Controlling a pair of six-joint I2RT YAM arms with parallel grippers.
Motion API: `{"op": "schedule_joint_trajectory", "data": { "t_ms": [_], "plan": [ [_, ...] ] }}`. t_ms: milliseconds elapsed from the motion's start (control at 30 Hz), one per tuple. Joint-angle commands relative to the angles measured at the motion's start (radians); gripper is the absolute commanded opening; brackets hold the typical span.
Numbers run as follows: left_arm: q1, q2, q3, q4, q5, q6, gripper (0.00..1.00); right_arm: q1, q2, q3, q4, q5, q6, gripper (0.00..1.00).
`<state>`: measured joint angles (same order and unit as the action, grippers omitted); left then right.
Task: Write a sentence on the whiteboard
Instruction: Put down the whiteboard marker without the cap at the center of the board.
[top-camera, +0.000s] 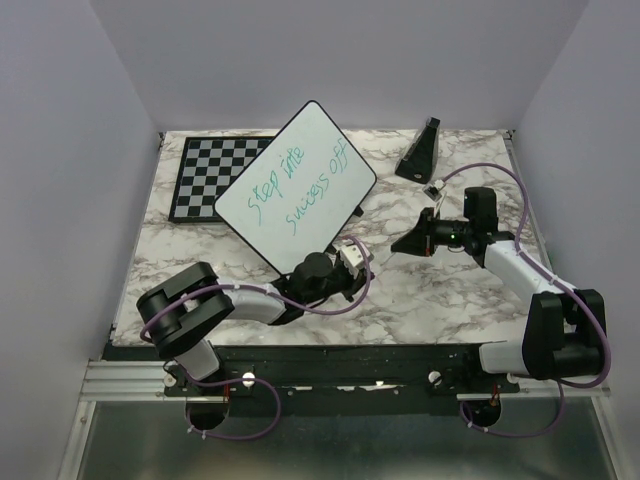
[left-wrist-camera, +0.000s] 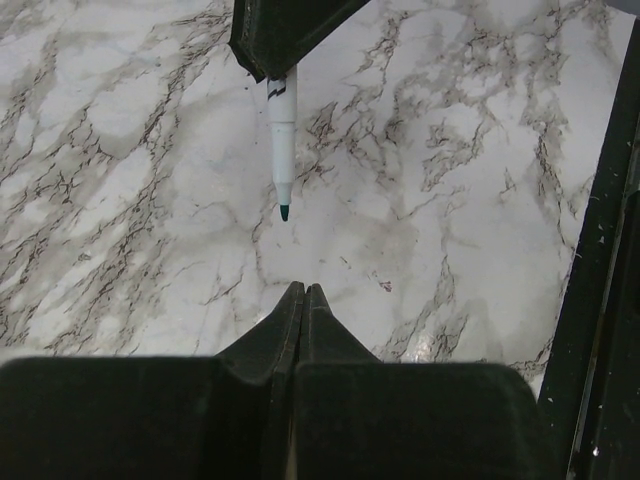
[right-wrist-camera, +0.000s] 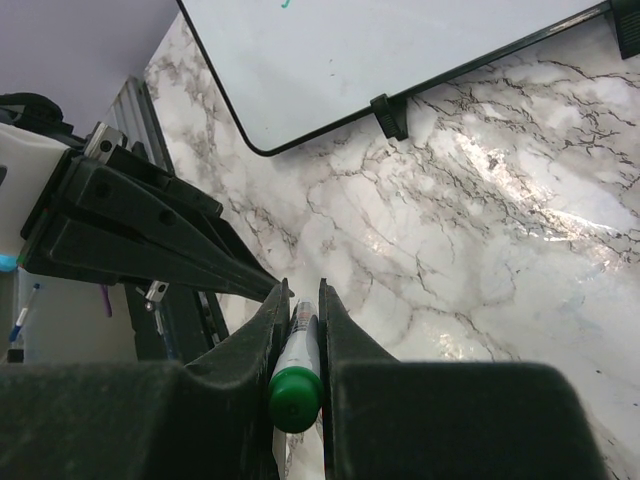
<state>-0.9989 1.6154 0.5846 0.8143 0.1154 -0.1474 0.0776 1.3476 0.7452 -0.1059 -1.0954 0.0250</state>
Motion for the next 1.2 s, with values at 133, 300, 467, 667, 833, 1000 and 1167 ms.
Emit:
{"op": "schedule_joint_trajectory", "data": {
  "t_ms": [133,300,467,667,833,1000,1167],
  "plan": [
    [-0.006,-0.077,-0.046,0.051,-0.039,-0.023,0.08,0.004,0.012,0.028,-0.017,0.019,-0.045,0.01],
    [-0.006,-0.132,-0.066,0.031,-0.066,-0.038,0.15,0.002,0.019,0.036,-0.029,0.02,-0.056,0.01],
    [-0.006,-0.207,-0.086,-0.02,-0.108,-0.05,0.22,0.002,0.035,0.057,-0.066,0.019,-0.089,0.01],
    [-0.003,-0.318,-0.146,-0.02,-0.198,-0.118,0.46,0.002,0.036,0.082,-0.115,0.017,-0.142,0.01],
    [0.002,-0.405,-0.212,0.045,-0.266,-0.188,0.71,0.004,0.038,0.102,-0.153,0.006,-0.177,0.01],
    [0.005,-0.479,-0.255,0.041,-0.373,-0.299,0.99,0.002,0.051,0.14,-0.241,0.002,-0.258,0.01],
    [0.011,-0.522,-0.292,0.05,-0.3,-0.362,0.99,0.004,0.057,0.154,-0.261,0.0,-0.281,0.01]
  ]
}}
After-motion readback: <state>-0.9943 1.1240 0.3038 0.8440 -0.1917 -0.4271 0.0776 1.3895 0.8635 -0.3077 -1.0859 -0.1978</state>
